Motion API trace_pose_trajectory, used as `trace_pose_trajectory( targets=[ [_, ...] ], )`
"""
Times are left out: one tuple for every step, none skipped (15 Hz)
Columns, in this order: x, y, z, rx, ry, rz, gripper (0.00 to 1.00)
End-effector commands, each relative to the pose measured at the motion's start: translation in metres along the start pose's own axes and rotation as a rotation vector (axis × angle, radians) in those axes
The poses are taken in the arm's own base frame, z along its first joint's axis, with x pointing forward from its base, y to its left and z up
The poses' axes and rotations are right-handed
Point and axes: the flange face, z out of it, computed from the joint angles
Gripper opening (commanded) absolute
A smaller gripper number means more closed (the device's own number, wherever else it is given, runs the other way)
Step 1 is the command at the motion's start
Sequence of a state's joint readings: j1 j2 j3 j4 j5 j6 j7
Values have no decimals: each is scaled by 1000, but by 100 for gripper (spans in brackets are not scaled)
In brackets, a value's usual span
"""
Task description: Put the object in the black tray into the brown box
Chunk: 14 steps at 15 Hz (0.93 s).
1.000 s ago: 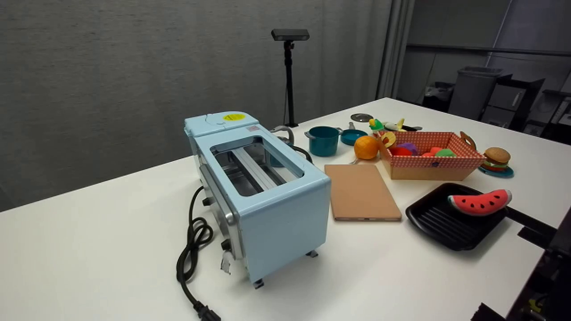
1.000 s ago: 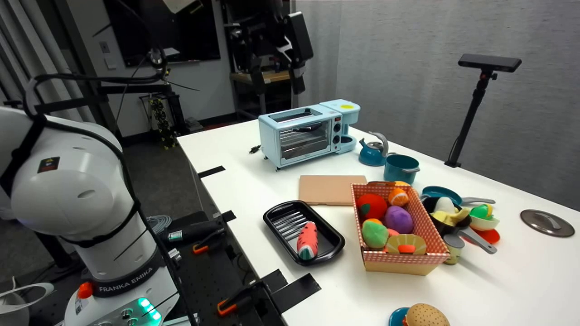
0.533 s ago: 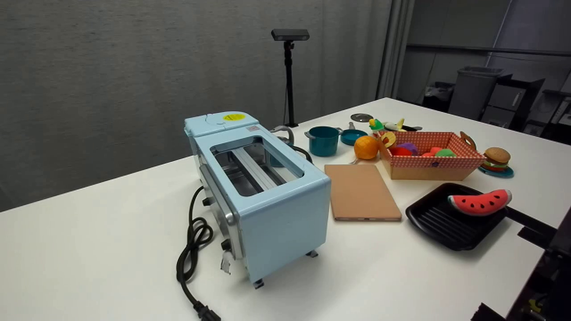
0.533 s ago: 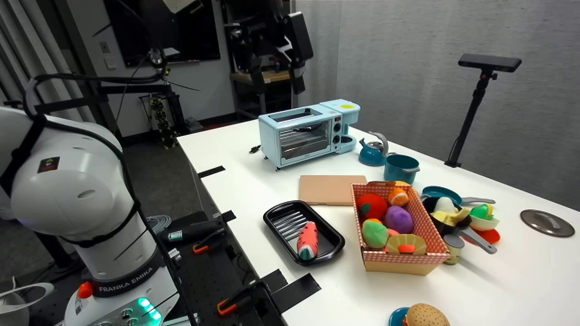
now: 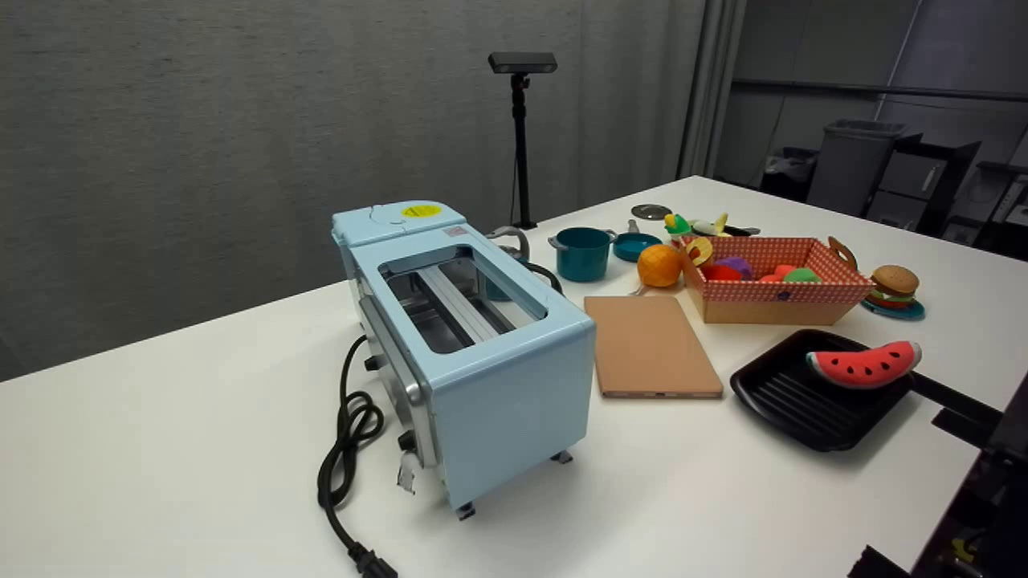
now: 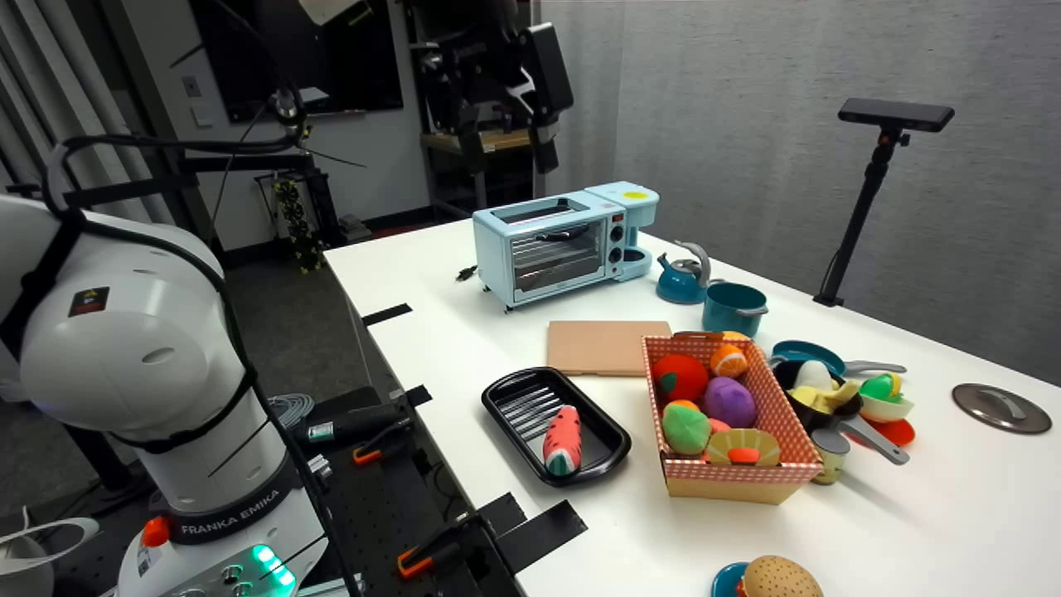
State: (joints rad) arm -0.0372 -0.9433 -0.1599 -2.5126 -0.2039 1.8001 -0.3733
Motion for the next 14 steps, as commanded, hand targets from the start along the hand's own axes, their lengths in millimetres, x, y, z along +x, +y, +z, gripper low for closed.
trace_pose_trajectory(
  targets=[
    [4,0,4,8,-11,2,100],
    [6,1,6,13,-14,6,100],
    [7,2,9,18,-21,5,100],
    [9,2,13,22,-29,4,100],
    [11,3,16,26,-36,4,100],
    [14,4,20,30,-48,2,100],
    [16,4,24,34,-58,-2,100],
    [20,5,29,44,-71,-9,100],
    [22,5,33,55,-83,-18,100],
    [26,5,39,67,-97,-30,100],
    [29,6,45,76,-108,-40,100],
    [33,6,52,87,-125,-47,100],
    [36,7,59,97,-138,-55,100],
    [40,7,66,107,-154,-64,100]
  ],
)
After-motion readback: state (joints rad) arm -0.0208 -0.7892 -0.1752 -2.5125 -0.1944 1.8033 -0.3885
